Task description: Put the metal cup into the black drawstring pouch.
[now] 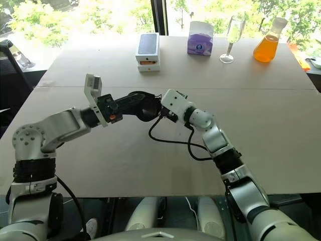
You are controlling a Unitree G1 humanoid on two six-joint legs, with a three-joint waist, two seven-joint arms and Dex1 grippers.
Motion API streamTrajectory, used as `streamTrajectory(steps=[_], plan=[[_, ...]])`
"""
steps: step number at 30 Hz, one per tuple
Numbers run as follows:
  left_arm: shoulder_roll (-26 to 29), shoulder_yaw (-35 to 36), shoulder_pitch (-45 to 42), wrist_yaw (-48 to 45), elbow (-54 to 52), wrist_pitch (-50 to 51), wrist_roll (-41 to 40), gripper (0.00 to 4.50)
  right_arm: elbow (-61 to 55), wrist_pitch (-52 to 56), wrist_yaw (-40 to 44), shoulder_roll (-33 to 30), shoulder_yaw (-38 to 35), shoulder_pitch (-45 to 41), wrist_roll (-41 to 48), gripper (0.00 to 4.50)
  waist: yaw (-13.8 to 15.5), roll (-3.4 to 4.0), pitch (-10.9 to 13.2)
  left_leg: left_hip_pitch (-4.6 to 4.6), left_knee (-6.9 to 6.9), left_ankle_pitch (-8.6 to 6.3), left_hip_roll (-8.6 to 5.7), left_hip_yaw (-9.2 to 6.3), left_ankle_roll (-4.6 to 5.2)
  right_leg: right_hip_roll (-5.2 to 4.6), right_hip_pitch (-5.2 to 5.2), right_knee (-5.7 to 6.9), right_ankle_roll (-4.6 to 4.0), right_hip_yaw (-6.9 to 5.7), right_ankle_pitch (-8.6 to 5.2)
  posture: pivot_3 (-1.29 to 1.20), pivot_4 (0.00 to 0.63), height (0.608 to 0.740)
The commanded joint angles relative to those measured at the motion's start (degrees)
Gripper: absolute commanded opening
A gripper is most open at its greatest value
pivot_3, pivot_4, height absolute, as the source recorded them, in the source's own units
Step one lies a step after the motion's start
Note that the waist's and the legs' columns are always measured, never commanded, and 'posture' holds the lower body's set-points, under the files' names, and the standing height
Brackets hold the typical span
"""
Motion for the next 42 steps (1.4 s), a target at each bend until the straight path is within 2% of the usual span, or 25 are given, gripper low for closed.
streamTrajectory(steps=[1, 2, 5, 7, 9, 11, 17, 20, 23, 25, 28, 33, 37, 42], plan=[[1.2, 0.2, 1.0, -0.5, -3.3, -0.3, -2.6, 0.00, -0.1, -4.9, -2.1, 1.0, -1.9, -1.1, 1.2, 3.45, -0.1, 0.01, 0.0, 0.00, 0.00, 0.00, 0.00, 0.00, 0.00, 0.00, 0.00, -0.01, 0.00, 0.01, 0.00, 0.00, 0.150, 0.740], [1.4, 0.1, 1.4, -0.4, -3.7, -0.5, -2.7, 0.00, 0.1, -5.9, -2.3, 1.1, -2.0, -1.1, 1.3, 3.45, -0.1, 0.01, 0.0, 0.00, -0.01, 0.00, 0.01, 0.00, 0.00, 0.00, 0.00, 0.00, 0.00, 0.01, 0.00, 0.00, 0.150, 0.740], [1.5, -0.1, 2.2, 0.0, -4.8, -1.1, -3.1, 0.00, 0.0, -6.8, -1.8, 1.5, -2.5, -1.0, 2.5, 2.63, -0.1, 0.01, 0.0, 0.00, -0.02, 0.00, 0.03, -0.01, 0.00, 0.00, -0.02, 0.01, 0.00, 0.01, 0.00, 0.00, 0.150, 0.740], [1.5, -0.2, 2.6, 0.4, -5.3, -1.6, -3.3, 0.00, -0.5, -7.1, -1.2, 1.6, -2.6, -0.7, 3.5, 1.72, -0.1, 0.01, 0.0, 0.00, -0.02, 0.00, 0.04, -0.01, 0.00, 0.00, -0.02, 0.01, 0.00, 0.01, 0.00, 0.00, 0.150, 0.740], [1.5, -0.3, 3.1, 0.7, -5.8, -2.0, -3.6, 0.00, -0.8, -7.1, -1.1, 1.5, -2.5, -0.5, 3.6, 0.62, -0.1, 0.01, 0.0, 0.00, -0.02, 0.00, 0.03, 0.00, 0.00, -0.01, -0.02, 0.01, 0.00, 0.01, 0.00, 0.00, 0.150, 0.740], [1.5, -0.3, 3.7, 0.8, -6.5, -2.3, -3.8, 0.00, -0.8, -7.3, -1.2, 0.9, -2.7, -0.5, 3.5, 0.06, -0.1, 0.01, 0.0, 0.00, -0.02, 0.00, 0.03, 0.00, 0.00, -0.02, -0.02, 0.01, 0.00, 0.02, 0.00, 0.00, 0.150, 0.740], [1.2, -0.3, 5.0, -0.1, -8.5, -3.3, -2.2, 0.00, -0.2, -8.7, -1.8, -2.7, -3.8, -1.9, 2.2, 0.06, 0.0, 0.01, 0.0, 0.00, -0.02, 0.00, 0.03, 0.01, 0.01, -0.03, -0.01, 0.01, -0.01, 0.02, 0.00, 0.00, 0.150, 0.740], [1.1, -0.3, 6.2, -3.5, -11.6, -3.4, 2.1, 0.00, 0.4, -11.8, -2.9, -7.2, -3.9, -4.1, -1.6, 0.06, -0.1, 0.05, 0.0, 0.00, -0.02, 0.00, 0.02, 0.03, 0.01, -0.03, -0.02, 0.01, -0.01, 0.03, 0.00, 0.00, 0.150, 0.740], [2.1, -0.7, 7.1, -10.2, -17.0, -1.9, 5.2, 0.78, 1.4, -14.4, -3.6, -11.5, -4.3, -6.9, -4.3, 0.00, 0.0, 0.05, 0.1, -0.01, -0.02, 0.00, -0.01, 0.07, 0.01, -0.01, -0.04, 0.00, 0.00, 0.06, 0.00, 0.00, 0.150, 0.740], [2.5, -1.0, 7.5, -13.1, -19.1, -1.8, 6.9, 1.61, 1.7, -15.7, -3.7, -13.0, -4.3, -7.8, -4.9, 0.00, -0.1, 0.05, 0.1, -0.03, -0.04, 0.00, 0.01, 0.07, 0.01, 0.02, -0.05, -0.01, -0.01, 0.06, 0.00, 0.00, 0.150, 0.740], [2.0, -2.1, 5.7, -16.5, -22.4, -4.5, 14.7, 3.03, 0.2, -17.9, -2.2, -16.4, -4.4, -10.1, -6.2, 0.00, -0.1, 0.05, 0.1, -0.02, -0.06, 0.00, 0.04, 0.08, 0.01, 0.06, -0.05, -0.02, -0.02, 0.08, -0.01, 0.00, 0.150, 0.740], [-2.2, -6.0, -4.1, -15.8, -19.2, -10.2, 29.2, 3.03, -6.4, -19.1, 2.3, -19.1, -3.9, -10.7, -5.7, 0.00, 0.2, 0.04, 0.1, -0.05, -0.02, 0.00, 0.02, 0.08, 0.02, 0.06, -0.03, -0.05, -0.01, 0.05, 0.00, 0.00, 0.150, 0.740], [-4.2, -10.1, -7.8, -19.3, -16.0, -12.2, 39.6, 3.03, -10.2, -20.0, 3.6, -20.0, -3.2, -10.3, -7.5, 0.00, -0.1, 0.05, 0.1, -0.05, -0.01, 0.00, 0.00, 0.11, 0.02, 0.09, -0.01, -0.07, 0.01, 0.09, 0.00, 0.00, 0.150, 0.740], [-7.9, -11.1, -10.0, -23.8, -13.1, -13.8, 45.3, 3.03, -13.9, -21.0, 3.2, -20.4, -2.3, -9.5, -10.8, 0.00, -0.1, 0.05, 0.1, -0.31, -0.01, 0.00, 0.05, 0.07, 0.01, 0.12, -0.21, -0.15, 0.01, 0.04, 0.00, 0.00, 0.150, 0.740]])
